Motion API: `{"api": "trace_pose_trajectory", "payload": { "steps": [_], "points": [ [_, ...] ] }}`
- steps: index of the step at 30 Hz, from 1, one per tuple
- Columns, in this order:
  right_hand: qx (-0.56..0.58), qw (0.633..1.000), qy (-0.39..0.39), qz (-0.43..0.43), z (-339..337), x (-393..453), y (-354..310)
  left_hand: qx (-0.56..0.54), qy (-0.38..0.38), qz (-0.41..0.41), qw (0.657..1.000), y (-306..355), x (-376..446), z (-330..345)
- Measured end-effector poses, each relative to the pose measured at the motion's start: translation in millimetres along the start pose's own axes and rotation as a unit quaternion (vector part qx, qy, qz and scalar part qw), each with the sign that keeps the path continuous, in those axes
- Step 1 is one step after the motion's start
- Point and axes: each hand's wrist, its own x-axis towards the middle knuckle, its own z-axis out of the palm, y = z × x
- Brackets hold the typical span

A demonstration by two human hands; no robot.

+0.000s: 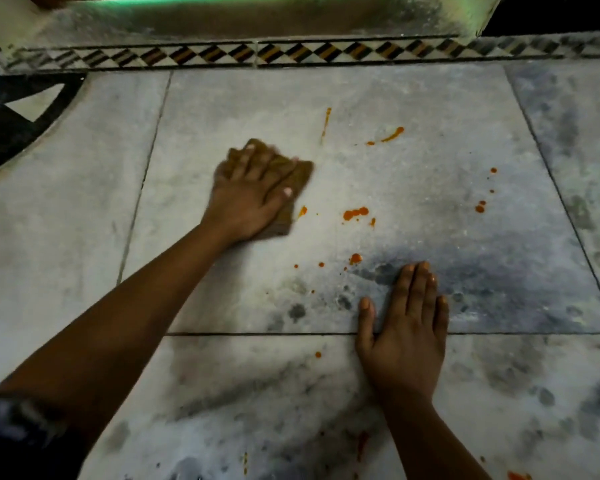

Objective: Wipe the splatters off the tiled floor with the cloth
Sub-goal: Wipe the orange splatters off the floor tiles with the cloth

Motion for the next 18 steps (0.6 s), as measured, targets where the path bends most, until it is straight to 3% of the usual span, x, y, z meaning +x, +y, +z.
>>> {"api": "trace_pose_trajectory", "payload": {
  "steps": [3,6,8,10,13,15,18],
  "points": [
    [0.002,1.0,-0.003,0.002,2,0,1,-0.011,-0.007,-0.133,0.991,-31,2,-7],
    [0.004,1.0,-0.002,0.001,2,0,1,-0.073,-0.022,-0.239,0.968,-14,39,-10],
    [0.008,1.0,0.001,0.0,1,0,0,-0.078,-0.025,-0.215,0.973,20,42,-8],
    [0.011,1.0,0.001,0.002,0,0,0,-0.052,-0.033,-0.133,0.989,50,16,0],
    [0.015,1.0,0.002,0.002,0,-1,0,-0.003,-0.002,-0.043,0.999,49,-46,6],
    [0.021,1.0,0.005,0.005,1,-1,0,0.013,0.006,-0.077,0.997,19,-51,2],
    [0.026,1.0,0.008,0.002,4,0,0,-0.019,0.0,-0.199,0.98,-13,-10,-5]
  ]
}}
